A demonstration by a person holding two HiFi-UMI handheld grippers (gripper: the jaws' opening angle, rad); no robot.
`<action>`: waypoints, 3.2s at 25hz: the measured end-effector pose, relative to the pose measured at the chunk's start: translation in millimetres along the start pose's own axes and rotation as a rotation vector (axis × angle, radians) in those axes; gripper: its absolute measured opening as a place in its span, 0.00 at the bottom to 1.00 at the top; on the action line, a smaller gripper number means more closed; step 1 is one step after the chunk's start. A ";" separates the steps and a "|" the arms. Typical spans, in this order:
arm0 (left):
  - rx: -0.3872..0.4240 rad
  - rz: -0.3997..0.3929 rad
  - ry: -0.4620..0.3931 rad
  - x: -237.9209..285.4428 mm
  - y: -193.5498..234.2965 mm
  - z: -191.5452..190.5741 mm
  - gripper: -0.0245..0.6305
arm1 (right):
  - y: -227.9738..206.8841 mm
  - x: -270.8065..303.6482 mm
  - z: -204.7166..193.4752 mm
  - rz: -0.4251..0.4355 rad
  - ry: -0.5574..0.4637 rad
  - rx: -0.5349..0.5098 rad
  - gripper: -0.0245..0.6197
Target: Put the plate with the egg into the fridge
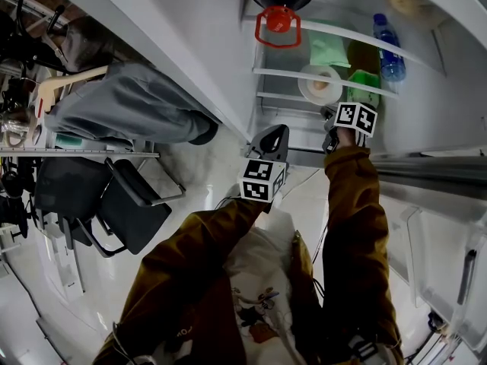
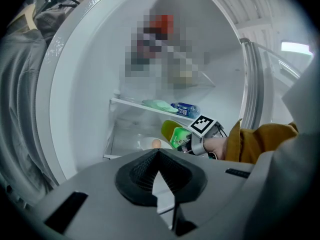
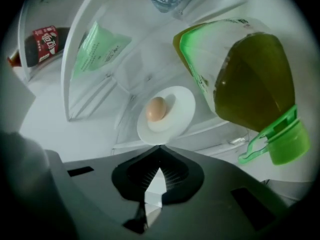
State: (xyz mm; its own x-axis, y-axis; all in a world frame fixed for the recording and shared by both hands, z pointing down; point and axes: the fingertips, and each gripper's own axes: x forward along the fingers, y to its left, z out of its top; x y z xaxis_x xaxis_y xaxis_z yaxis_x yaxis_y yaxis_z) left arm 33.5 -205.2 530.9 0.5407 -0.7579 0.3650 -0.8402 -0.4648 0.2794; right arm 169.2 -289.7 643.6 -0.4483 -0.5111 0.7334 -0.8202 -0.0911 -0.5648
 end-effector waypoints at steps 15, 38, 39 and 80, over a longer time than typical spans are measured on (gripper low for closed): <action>-0.009 -0.019 0.027 -1.1 -1.1 4.3 0.05 | 19.5 -32.2 -4.0 -0.035 -0.115 -0.062 0.05; 0.002 -0.030 0.026 -8.2 -7.5 18.4 0.05 | 95.9 -140.4 -5.4 0.030 -0.393 -0.299 0.05; 0.003 -0.031 0.024 -8.7 -8.6 18.8 0.05 | 98.8 -146.6 -5.9 0.024 -0.410 -0.319 0.05; 0.011 -0.067 -0.054 -57.6 -36.0 36.7 0.05 | 140.7 -231.0 -82.4 -0.062 -0.750 -0.541 0.05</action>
State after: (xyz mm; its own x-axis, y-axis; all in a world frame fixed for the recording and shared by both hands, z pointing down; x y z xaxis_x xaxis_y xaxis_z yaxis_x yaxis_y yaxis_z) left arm 31.0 -161.6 467.2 0.5932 -0.7483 0.2968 -0.8025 -0.5203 0.2921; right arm 128.0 -114.0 426.0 -0.2051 -0.9553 0.2128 -0.9739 0.1777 -0.1410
